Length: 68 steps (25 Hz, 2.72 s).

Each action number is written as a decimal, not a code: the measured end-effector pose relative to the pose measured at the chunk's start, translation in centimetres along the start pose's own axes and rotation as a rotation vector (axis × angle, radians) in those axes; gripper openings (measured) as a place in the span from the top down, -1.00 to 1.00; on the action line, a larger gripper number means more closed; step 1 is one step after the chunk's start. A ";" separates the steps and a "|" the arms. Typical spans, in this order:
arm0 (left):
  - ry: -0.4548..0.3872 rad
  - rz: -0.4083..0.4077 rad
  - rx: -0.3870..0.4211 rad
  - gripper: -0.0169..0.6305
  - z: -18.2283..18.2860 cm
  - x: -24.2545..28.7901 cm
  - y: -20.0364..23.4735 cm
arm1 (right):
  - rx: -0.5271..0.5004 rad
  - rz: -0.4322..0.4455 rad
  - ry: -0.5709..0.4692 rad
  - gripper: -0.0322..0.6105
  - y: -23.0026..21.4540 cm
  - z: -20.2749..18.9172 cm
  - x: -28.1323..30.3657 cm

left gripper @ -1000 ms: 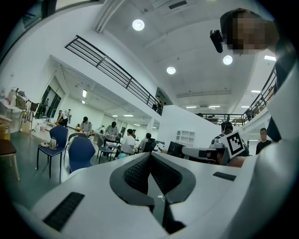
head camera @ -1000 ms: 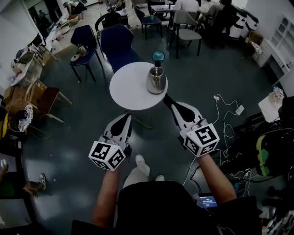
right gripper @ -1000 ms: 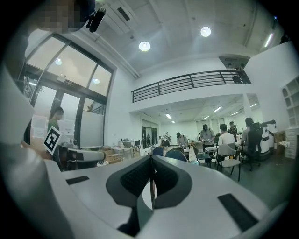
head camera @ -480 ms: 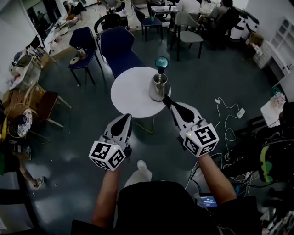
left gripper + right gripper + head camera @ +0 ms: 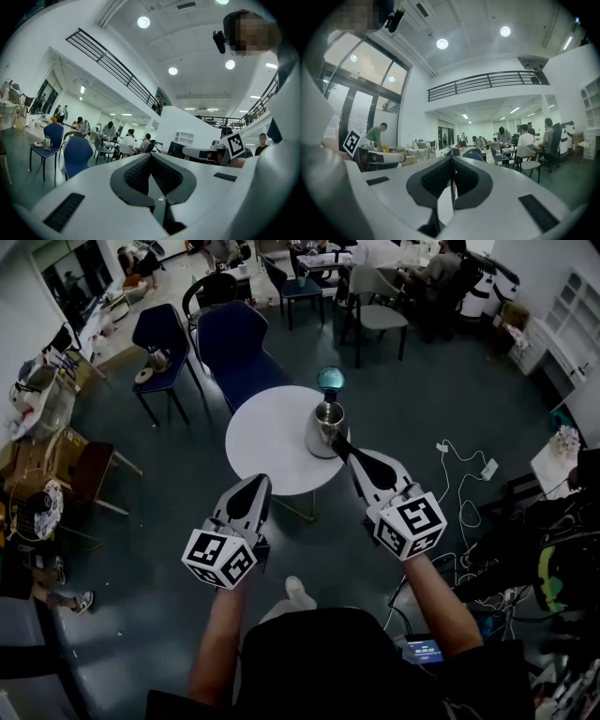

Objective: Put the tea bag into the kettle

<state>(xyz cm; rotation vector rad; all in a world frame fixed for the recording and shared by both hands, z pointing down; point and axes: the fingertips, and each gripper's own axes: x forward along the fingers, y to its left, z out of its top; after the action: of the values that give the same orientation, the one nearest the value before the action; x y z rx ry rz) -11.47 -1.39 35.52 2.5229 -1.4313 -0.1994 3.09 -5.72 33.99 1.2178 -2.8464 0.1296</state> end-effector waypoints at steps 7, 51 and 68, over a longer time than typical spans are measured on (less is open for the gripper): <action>0.007 -0.024 -0.016 0.90 0.7 1.2 4.3 | -0.004 -0.028 0.008 0.84 0.0 0.0 4.2; 0.054 -0.002 -0.070 0.90 0.2 18.7 15.0 | -0.001 -0.024 0.124 0.84 -15.6 -3.1 20.3; 0.061 0.100 -0.112 0.90 -1.9 26.4 18.8 | -0.095 0.090 0.369 0.84 -23.7 -11.6 28.3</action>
<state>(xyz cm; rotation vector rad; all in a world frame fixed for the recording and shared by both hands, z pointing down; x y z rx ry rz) -13.06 -33.17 42.28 2.3426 -1.4753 -0.1782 0.74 -41.29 49.04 0.9358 -2.5534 0.1961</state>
